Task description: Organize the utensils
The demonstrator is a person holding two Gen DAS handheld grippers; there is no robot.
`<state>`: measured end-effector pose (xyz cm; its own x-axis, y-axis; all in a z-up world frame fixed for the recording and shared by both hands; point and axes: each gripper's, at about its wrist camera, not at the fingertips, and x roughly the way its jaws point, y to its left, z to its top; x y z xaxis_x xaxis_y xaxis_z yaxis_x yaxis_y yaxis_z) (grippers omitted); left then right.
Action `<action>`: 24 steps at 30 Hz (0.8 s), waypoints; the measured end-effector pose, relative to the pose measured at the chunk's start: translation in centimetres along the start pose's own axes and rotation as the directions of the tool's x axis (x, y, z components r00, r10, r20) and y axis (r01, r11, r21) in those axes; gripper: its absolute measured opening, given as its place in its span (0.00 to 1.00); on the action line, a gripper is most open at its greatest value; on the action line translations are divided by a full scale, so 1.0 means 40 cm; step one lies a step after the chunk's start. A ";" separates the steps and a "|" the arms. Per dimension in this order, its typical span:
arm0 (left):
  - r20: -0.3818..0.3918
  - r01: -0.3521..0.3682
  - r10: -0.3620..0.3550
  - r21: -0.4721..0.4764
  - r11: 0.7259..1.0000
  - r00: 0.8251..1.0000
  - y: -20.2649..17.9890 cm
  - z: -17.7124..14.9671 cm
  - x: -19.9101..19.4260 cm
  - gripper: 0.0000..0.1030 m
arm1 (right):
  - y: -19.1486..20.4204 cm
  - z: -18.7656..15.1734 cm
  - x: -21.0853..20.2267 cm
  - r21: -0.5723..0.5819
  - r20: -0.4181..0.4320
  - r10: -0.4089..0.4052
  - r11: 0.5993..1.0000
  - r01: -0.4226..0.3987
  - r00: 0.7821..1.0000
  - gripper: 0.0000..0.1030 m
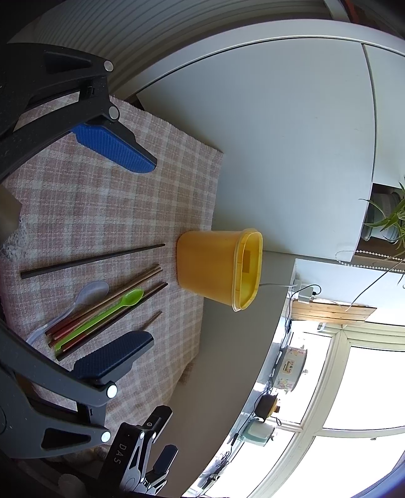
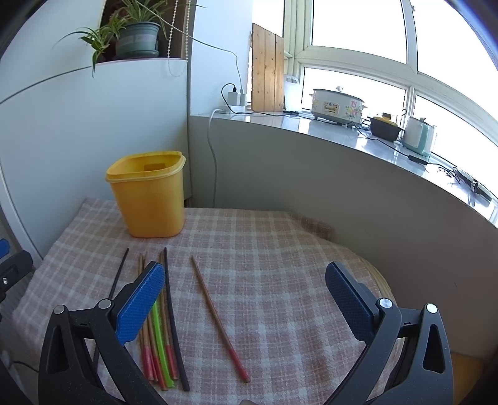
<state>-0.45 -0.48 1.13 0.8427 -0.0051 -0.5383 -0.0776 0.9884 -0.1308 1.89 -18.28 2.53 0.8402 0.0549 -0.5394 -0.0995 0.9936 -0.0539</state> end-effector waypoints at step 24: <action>0.002 0.007 -0.007 -0.008 1.000 1.000 -0.017 0.024 -0.025 1.00 | 0.002 0.001 -0.006 0.002 0.008 0.001 1.000 -0.001 1.000 0.99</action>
<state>-0.73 -0.99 2.54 0.8442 -0.0119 -0.5358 -0.0758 0.9870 -0.1414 1.70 -18.22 2.69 0.8443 0.0569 -0.5329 -0.0995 0.9937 -0.0515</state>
